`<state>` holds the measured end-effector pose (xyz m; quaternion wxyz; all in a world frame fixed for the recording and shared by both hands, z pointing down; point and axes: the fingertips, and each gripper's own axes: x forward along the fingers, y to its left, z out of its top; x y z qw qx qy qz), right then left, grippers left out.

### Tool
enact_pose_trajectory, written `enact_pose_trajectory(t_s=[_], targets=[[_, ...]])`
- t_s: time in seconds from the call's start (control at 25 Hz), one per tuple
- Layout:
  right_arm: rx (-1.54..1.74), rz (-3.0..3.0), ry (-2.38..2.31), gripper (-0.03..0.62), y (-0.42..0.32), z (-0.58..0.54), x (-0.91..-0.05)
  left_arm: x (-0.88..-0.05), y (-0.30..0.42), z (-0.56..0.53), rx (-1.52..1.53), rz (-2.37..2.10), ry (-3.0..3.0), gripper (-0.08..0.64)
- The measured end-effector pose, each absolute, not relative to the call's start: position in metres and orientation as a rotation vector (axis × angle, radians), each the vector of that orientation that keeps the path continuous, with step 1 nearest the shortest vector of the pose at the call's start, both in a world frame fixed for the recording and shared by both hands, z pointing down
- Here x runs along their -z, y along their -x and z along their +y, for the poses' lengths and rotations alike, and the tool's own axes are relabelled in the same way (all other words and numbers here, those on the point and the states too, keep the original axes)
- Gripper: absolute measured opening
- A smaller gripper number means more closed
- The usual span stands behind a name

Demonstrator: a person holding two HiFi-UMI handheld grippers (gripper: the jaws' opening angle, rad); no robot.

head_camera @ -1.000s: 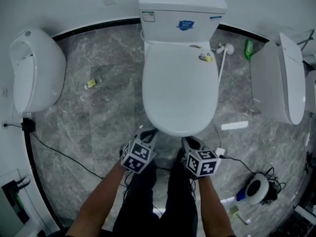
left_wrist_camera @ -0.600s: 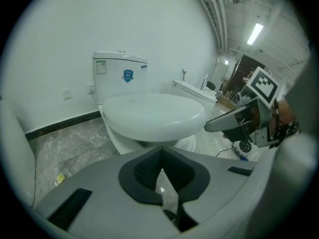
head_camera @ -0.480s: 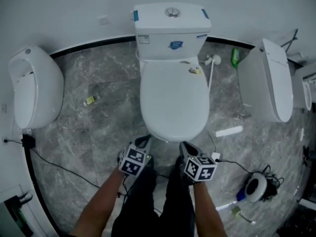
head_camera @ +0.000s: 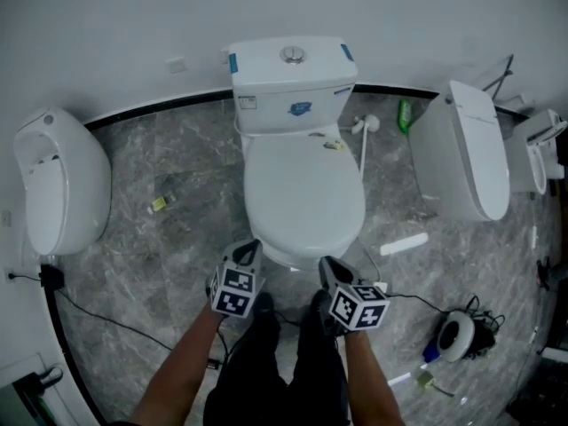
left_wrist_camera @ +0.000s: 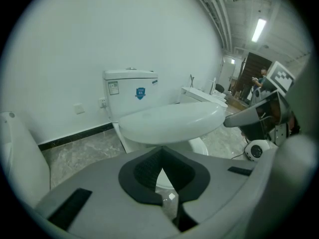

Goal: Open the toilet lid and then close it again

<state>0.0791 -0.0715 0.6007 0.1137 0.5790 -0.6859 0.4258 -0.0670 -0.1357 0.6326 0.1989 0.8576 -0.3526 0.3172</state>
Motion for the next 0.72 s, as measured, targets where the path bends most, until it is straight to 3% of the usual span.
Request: enact_pose_trajectory(t_s=[0.72], targets=[[-1.098,-2.186,-1.715,0.011,-0.095,-0.163,-0.505,-0.539,0.053,-0.214,-0.81,-1.103,-2.472,0.009]])
